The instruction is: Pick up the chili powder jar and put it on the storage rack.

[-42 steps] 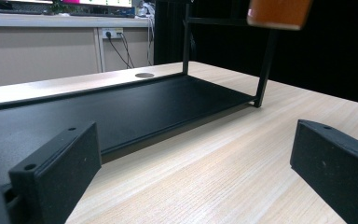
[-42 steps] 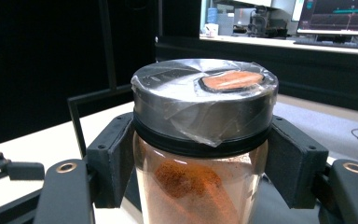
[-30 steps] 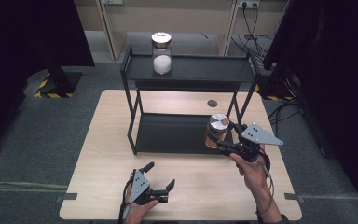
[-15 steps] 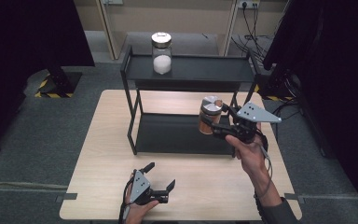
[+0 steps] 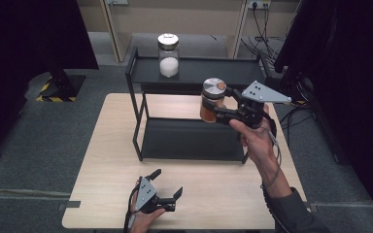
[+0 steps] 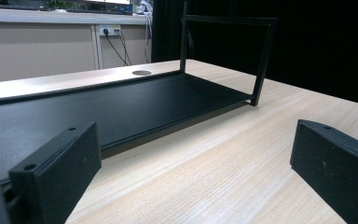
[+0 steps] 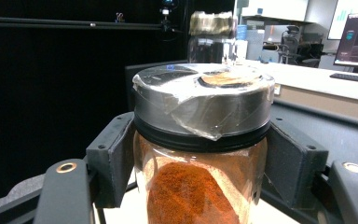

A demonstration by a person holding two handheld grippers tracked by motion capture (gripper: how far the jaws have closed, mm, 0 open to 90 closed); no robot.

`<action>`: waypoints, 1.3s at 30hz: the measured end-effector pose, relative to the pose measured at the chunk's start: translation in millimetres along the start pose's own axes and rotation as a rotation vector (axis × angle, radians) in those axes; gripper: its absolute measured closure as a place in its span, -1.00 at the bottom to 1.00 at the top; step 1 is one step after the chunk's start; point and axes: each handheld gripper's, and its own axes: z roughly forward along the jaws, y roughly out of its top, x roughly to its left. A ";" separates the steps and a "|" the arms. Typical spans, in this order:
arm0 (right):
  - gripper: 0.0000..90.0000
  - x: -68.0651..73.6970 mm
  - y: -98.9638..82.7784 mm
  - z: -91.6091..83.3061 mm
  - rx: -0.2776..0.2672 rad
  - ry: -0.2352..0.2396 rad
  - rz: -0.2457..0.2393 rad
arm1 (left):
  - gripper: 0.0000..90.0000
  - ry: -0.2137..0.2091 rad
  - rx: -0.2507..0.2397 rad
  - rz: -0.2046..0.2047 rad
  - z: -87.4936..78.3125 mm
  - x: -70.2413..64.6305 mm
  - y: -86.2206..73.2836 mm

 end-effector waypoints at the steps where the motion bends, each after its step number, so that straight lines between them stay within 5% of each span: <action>1: -0.30 -0.5 3.4 2.0 0.000 -0.001 -0.001 | -0.98 0.000 0.001 0.000 0.0 0.0 0.1; 22: -0.30 -7.2 51.7 38.6 -0.005 -0.050 0.011 | -0.98 -0.007 0.003 -0.005 0.2 0.2 0.0; 39: -0.30 -17.1 55.6 72.9 0.003 -0.136 0.031 | -0.98 -0.012 0.002 -0.006 -0.3 0.3 -0.2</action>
